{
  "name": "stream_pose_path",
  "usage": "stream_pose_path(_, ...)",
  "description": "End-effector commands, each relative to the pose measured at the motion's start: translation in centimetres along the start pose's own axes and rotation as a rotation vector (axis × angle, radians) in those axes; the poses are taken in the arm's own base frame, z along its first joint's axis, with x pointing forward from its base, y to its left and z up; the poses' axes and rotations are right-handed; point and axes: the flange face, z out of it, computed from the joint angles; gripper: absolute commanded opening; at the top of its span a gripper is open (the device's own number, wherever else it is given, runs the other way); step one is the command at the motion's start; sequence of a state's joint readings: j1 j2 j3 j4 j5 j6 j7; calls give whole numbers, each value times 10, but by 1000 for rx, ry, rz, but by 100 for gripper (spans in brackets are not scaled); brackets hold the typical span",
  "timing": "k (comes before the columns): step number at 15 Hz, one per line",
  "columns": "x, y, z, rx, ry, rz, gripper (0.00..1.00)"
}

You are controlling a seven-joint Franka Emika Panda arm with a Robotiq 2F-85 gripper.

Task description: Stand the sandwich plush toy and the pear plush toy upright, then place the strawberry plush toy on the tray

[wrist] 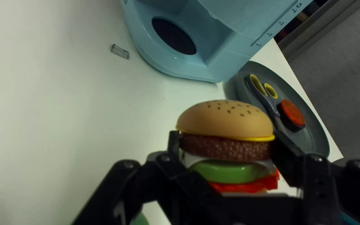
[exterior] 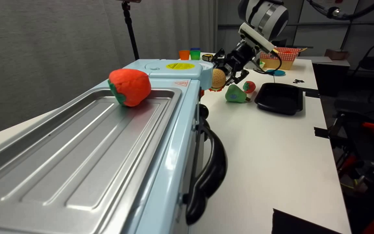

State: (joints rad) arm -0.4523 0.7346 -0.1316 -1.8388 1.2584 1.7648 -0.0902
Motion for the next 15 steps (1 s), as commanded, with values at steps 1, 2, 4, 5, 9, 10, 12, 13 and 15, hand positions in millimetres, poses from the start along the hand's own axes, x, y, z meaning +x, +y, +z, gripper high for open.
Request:
stream_pose_path(1, 9, -8, 0, -42, -53, 88, 47)
stream_pose_path(2, 11, -9, 1, -47, -63, 104, 47)
stream_pose_path(4, 15, -12, 6, -62, -86, 131, 47)
stream_pose_path(5, 17, -15, 10, -69, -95, 135, 47)
stream_pose_path(9, 23, -26, 30, -96, -138, 148, 47)
stream_pose_path(10, 24, -27, 37, -107, -148, 152, 47)
stream_pose_path(12, 28, -29, 49, -129, -163, 160, 47)
stream_pose_path(13, 30, -29, 54, -141, -165, 162, 47)
stream_pose_path(15, 35, -29, 63, -169, -162, 172, 47)
